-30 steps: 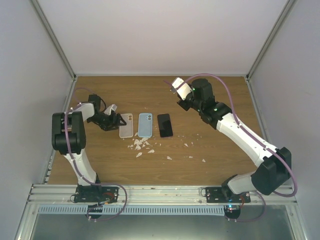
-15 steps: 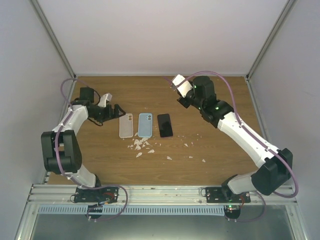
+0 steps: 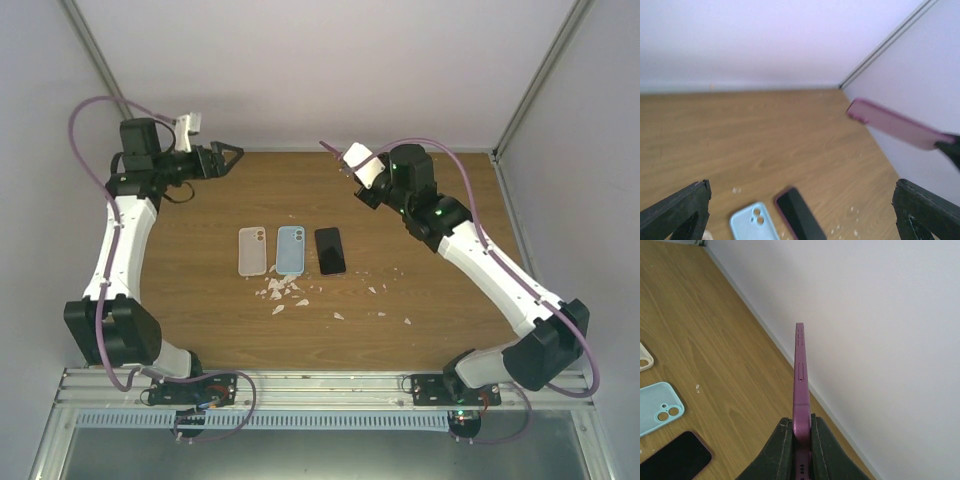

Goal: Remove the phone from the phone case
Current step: Place the phone at the center of the board.

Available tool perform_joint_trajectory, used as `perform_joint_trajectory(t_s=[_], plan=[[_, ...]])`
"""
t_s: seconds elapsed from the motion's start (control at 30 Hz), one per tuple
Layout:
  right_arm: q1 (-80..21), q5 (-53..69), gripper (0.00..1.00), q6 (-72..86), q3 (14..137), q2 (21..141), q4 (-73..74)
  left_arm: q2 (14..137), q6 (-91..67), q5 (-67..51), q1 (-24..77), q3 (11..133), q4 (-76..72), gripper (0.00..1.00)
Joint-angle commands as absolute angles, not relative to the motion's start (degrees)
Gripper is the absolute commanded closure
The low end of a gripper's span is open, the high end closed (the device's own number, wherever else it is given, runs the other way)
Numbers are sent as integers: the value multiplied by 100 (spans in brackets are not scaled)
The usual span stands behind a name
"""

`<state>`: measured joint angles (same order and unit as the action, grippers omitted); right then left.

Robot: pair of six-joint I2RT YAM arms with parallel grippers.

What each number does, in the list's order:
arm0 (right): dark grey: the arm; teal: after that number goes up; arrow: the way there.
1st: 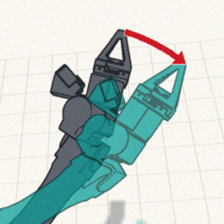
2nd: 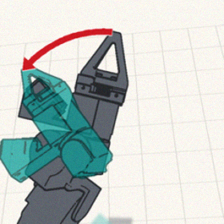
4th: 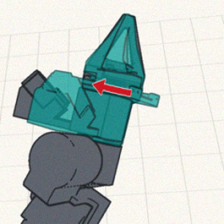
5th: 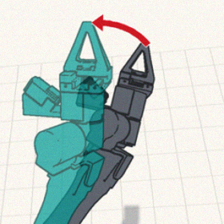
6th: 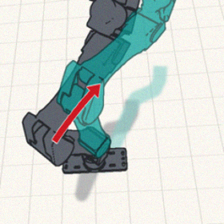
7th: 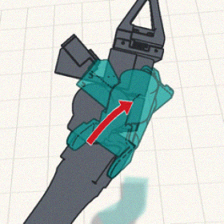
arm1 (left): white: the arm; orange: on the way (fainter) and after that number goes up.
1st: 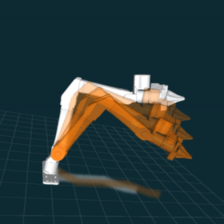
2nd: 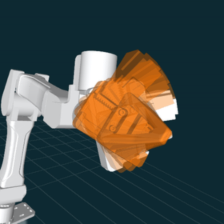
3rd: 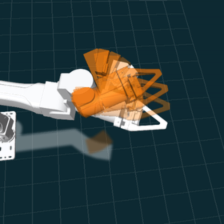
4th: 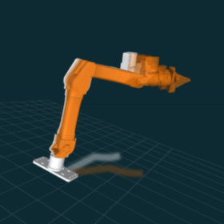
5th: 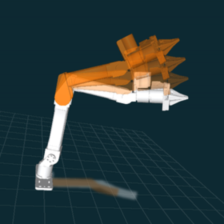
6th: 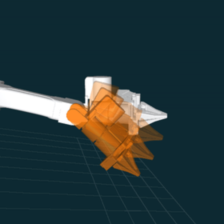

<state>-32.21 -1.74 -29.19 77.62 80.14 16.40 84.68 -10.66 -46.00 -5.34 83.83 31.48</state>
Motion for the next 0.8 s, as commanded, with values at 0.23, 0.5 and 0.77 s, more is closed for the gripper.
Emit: perform_joint_trajectory(t_s=[0.23,0.5,0.77], plan=[[-3480,-1280,99,-5224,8273,7976,498,8512,-2747,-5574,-505,9468,1451,1],[-4155,-2237,99,-7855,7197,7535,-1838,8555,-5052,-6098,-462,8818,-383,1],[-4674,-2503,100,-9332,6388,7530,-3568,8201,-5828,-6223,-225,7977,-978,1]])
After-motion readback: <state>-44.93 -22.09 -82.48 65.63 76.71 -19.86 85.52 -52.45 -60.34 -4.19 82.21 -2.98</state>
